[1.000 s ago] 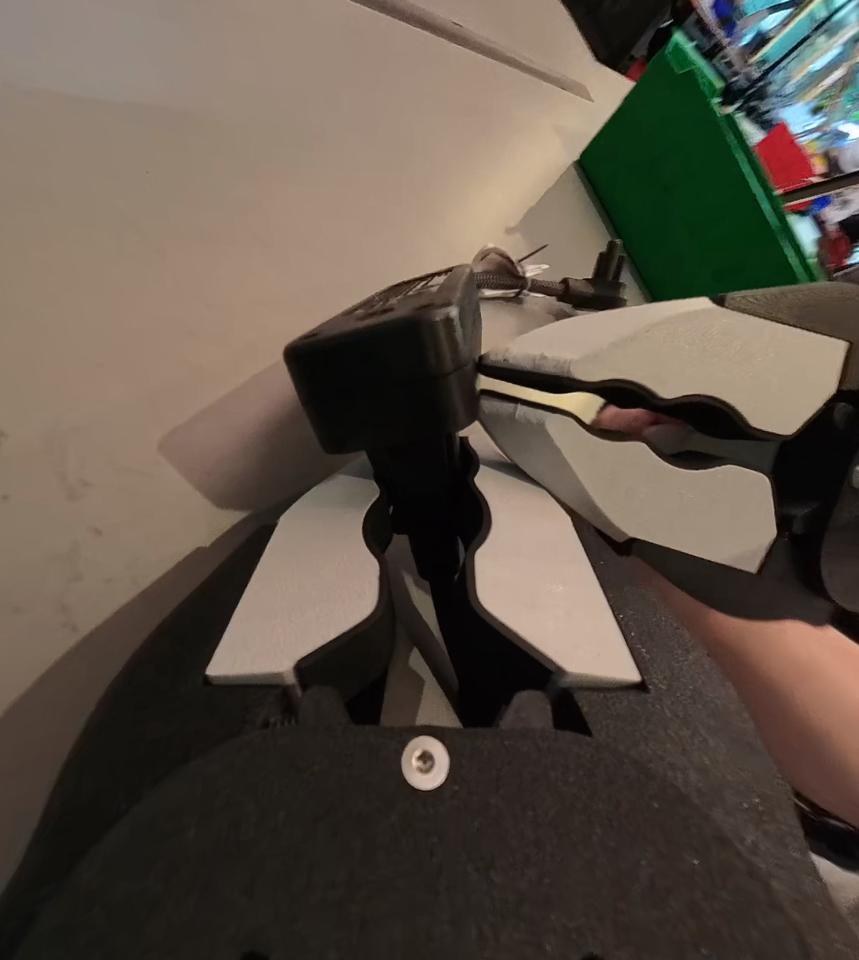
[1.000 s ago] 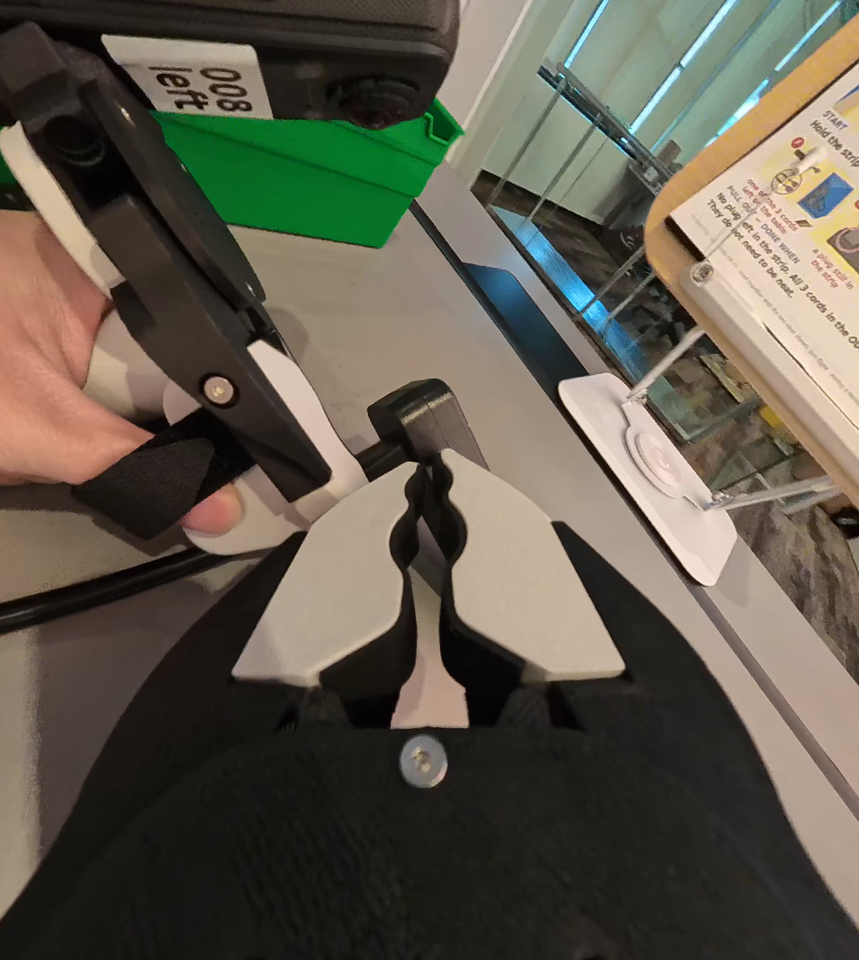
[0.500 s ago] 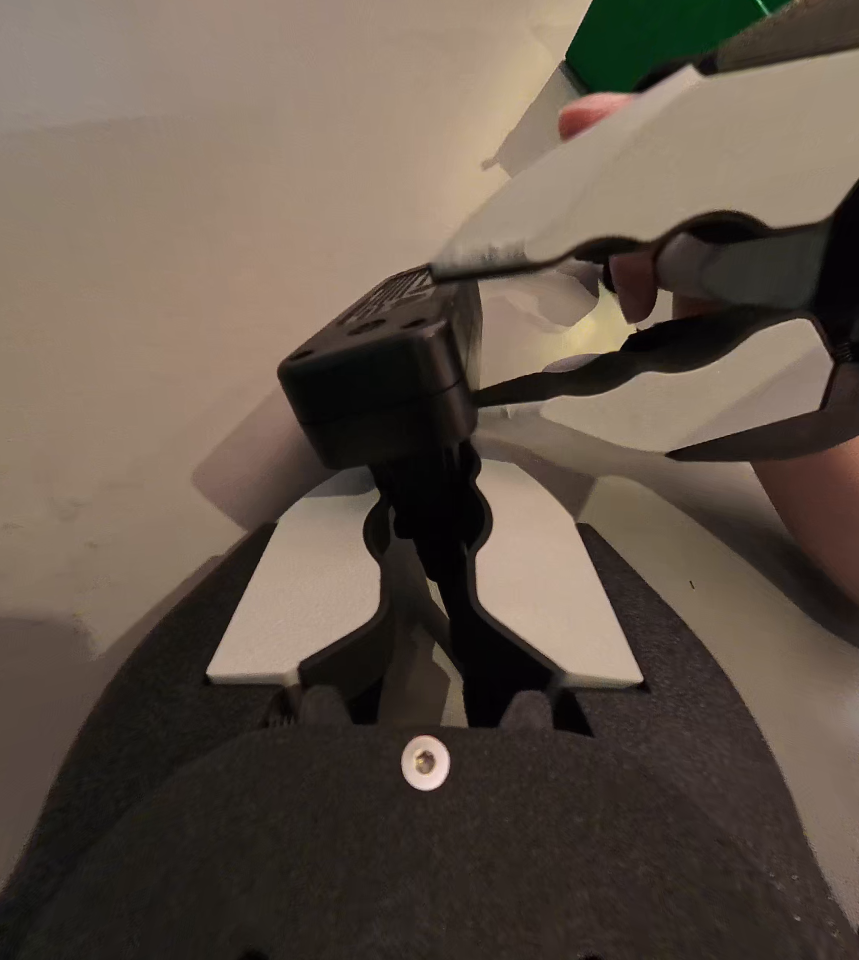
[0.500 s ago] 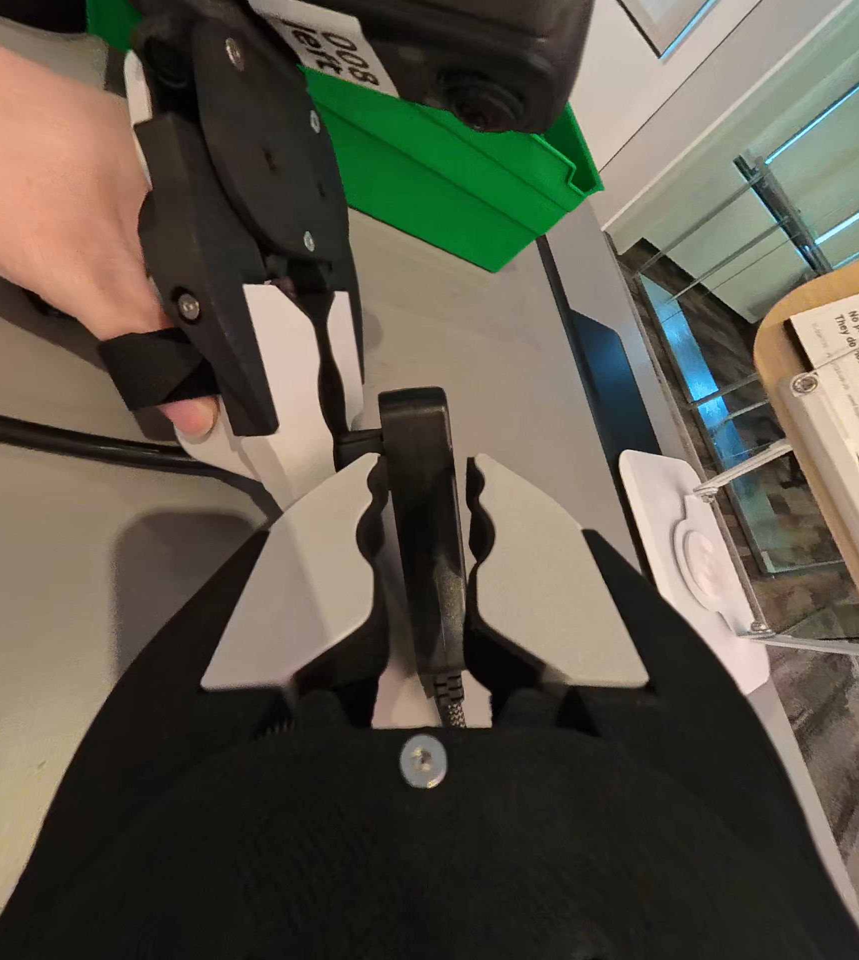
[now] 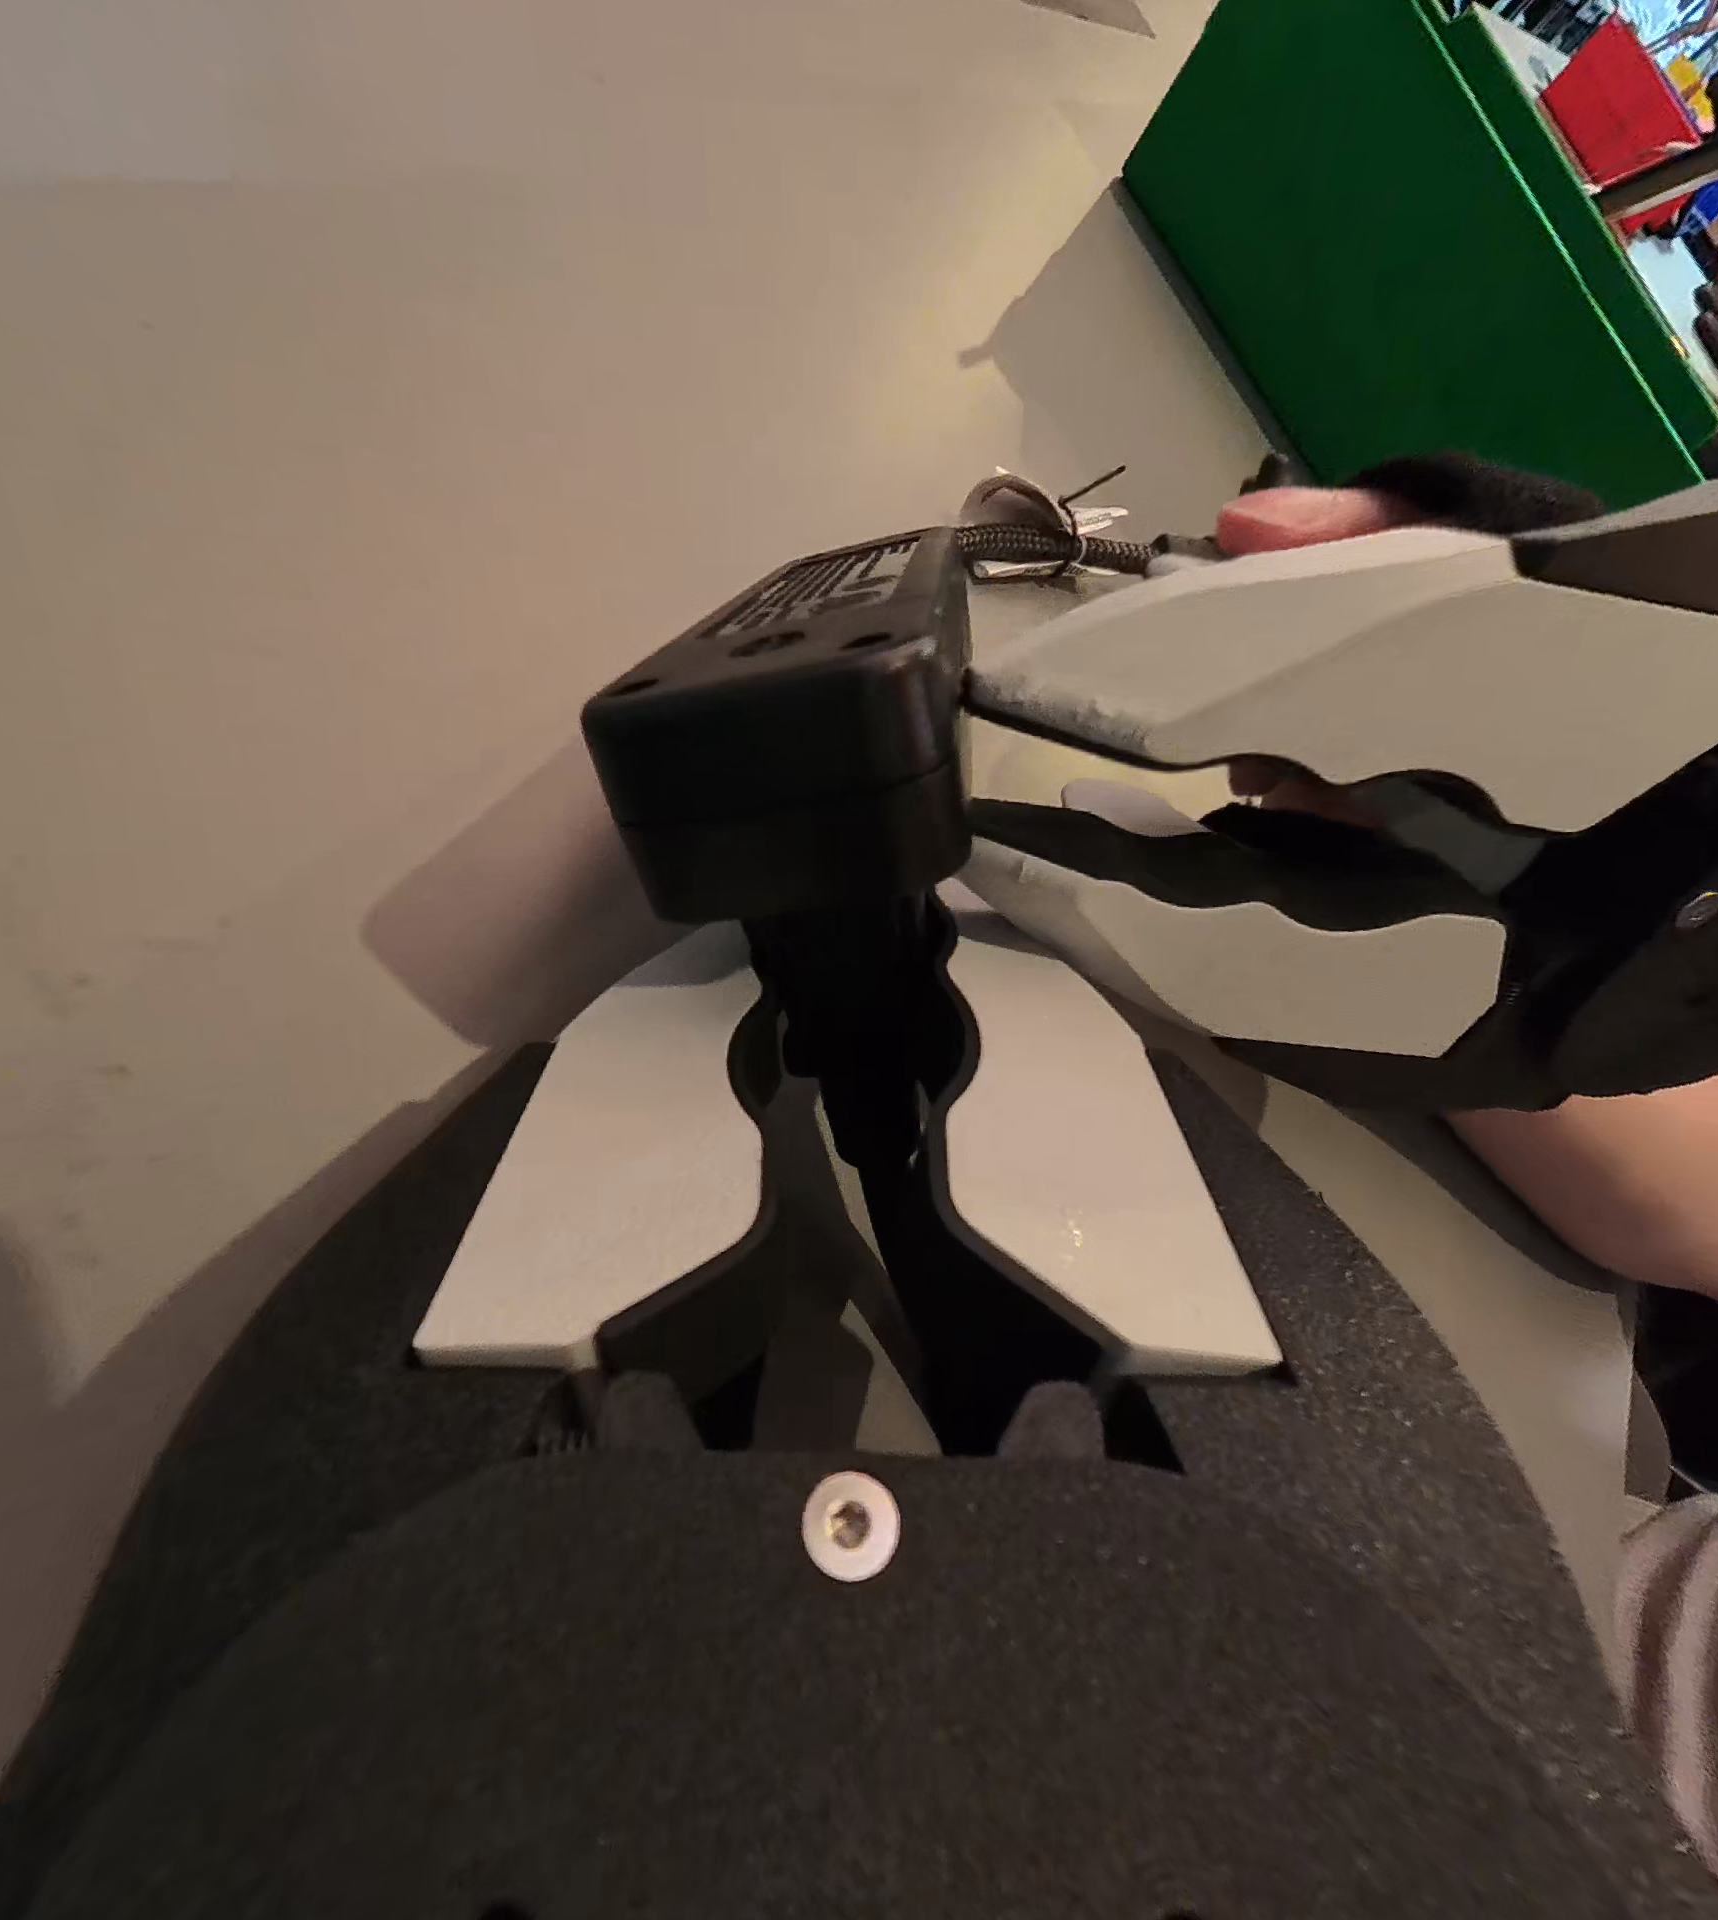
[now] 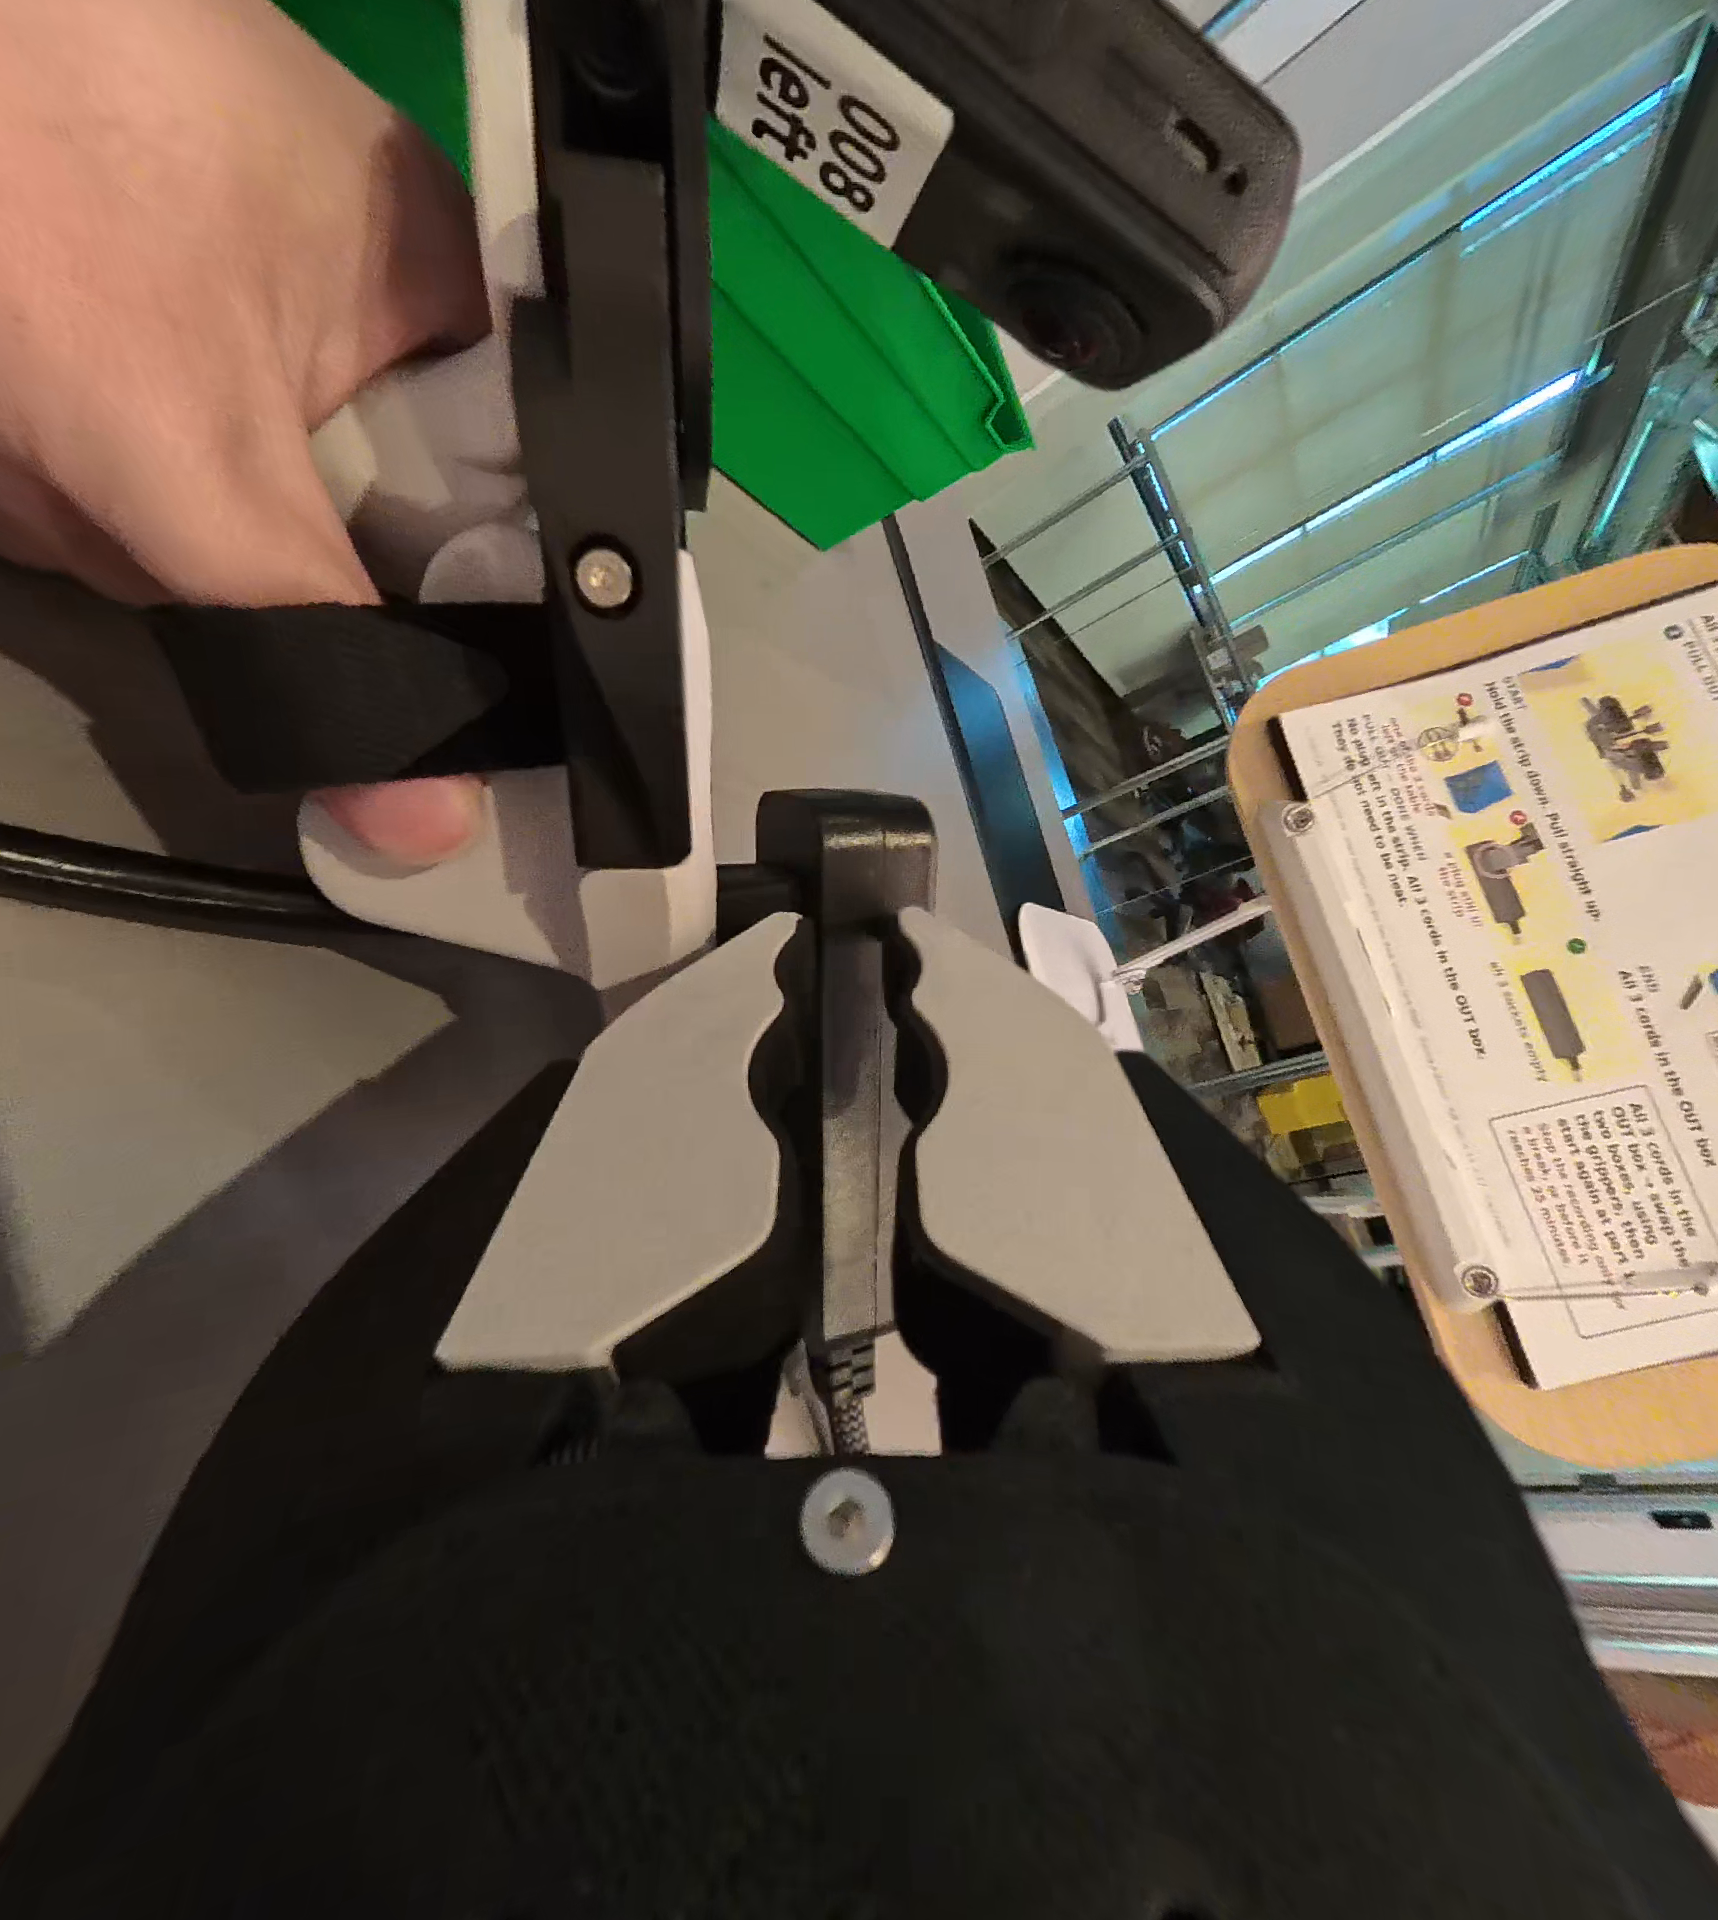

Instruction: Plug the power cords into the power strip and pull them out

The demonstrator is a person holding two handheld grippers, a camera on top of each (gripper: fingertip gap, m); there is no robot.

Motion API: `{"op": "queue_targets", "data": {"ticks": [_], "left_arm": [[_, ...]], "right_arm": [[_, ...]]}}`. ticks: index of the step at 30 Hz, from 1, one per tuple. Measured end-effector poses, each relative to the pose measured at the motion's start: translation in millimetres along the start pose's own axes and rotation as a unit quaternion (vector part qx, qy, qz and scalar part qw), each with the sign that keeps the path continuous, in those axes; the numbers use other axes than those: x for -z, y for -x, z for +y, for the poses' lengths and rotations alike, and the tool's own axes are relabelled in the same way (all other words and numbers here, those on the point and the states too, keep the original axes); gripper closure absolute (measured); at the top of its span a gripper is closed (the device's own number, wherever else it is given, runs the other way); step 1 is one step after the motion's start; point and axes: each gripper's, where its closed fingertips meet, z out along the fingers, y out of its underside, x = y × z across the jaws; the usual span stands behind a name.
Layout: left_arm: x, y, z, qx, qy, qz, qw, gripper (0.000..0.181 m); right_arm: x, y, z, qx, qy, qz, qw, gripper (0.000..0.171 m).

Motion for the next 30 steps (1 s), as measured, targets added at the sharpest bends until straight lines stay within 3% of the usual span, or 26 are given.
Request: {"op": "queue_targets", "data": {"ticks": [1, 23, 27, 30], "left_arm": [[0, 0, 0, -0.002, 0.001, -0.001, 1.000, 0.159], [1, 13, -5, -0.020, -0.030, -0.086, 0.996, 0.157], [4, 15, -8, -0.006, -0.038, -0.066, 0.997, 0.157], [8, 15, -5, -0.057, -0.023, -0.078, 0.995, 0.157]], "right_arm": [[0, 0, 1, -0.005, 0.000, -0.001, 1.000, 0.160], [-12, -2, 2, -0.088, 0.005, -0.021, 0.996, 0.160], [-16, -3, 1, -0.100, 0.005, -0.029, 0.995, 0.159], [-11, -1, -4, -0.075, -0.025, -0.061, 0.995, 0.158]]}}
